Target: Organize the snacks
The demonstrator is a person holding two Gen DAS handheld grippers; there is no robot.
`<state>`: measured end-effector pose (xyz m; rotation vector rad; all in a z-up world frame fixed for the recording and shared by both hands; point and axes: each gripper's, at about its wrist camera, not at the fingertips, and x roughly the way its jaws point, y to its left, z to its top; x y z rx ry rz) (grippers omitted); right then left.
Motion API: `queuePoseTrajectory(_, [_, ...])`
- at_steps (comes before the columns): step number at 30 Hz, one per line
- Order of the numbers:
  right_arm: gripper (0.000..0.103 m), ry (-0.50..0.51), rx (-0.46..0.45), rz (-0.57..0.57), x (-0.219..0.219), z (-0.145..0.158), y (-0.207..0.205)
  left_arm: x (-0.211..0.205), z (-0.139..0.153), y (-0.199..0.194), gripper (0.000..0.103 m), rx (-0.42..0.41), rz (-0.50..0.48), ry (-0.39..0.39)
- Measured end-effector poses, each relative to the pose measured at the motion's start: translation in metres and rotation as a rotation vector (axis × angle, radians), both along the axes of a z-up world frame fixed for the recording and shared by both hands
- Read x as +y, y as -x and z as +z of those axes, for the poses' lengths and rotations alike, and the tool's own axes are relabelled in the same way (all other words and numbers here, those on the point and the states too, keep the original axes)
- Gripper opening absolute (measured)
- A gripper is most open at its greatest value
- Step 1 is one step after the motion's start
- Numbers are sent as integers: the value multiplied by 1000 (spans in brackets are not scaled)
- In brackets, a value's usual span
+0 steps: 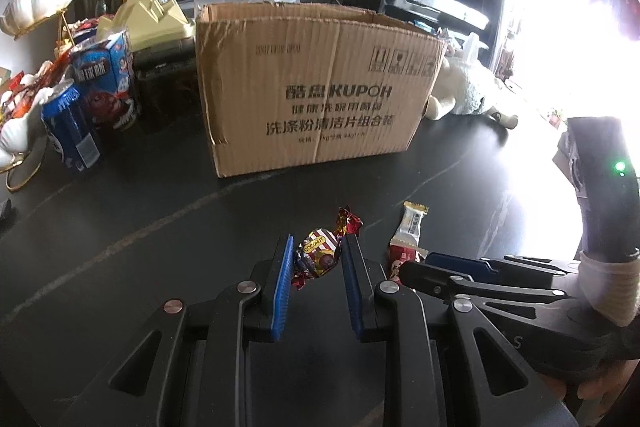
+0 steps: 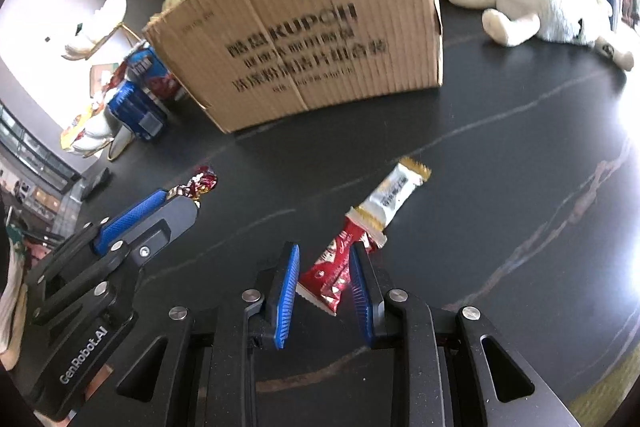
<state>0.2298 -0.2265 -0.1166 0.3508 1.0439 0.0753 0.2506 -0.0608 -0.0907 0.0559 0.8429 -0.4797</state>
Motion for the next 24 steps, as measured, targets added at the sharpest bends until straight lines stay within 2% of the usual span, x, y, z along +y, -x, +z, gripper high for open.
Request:
queuePoseTrajectory(2, [34, -11, 7, -4, 0, -4, -1, 0, -4, -1, 25, 6, -1, -3])
queuePoseTrajectory(7, [34, 6, 20, -10, 2, -12, -7, 1, -13, -6, 25, 27, -2, -7])
queuePoseTrajectory(17, [34, 116, 15, 21, 14, -18, -18, 4, -22, -12, 25, 64, 8, 3])
queuePoseTrajectory(19, [32, 124, 17, 25, 15, -19, -19, 4, -22, -11, 25, 65, 10, 5])
queuePoseTrajectory(20, [26, 132, 17, 29, 16, -19, -18, 3, -21, -11, 25, 64, 12, 4])
queuePoseTrajectory(24, [24, 142, 6, 35, 15, -17, -17, 3, -17, -9, 25, 60, 16, 3])
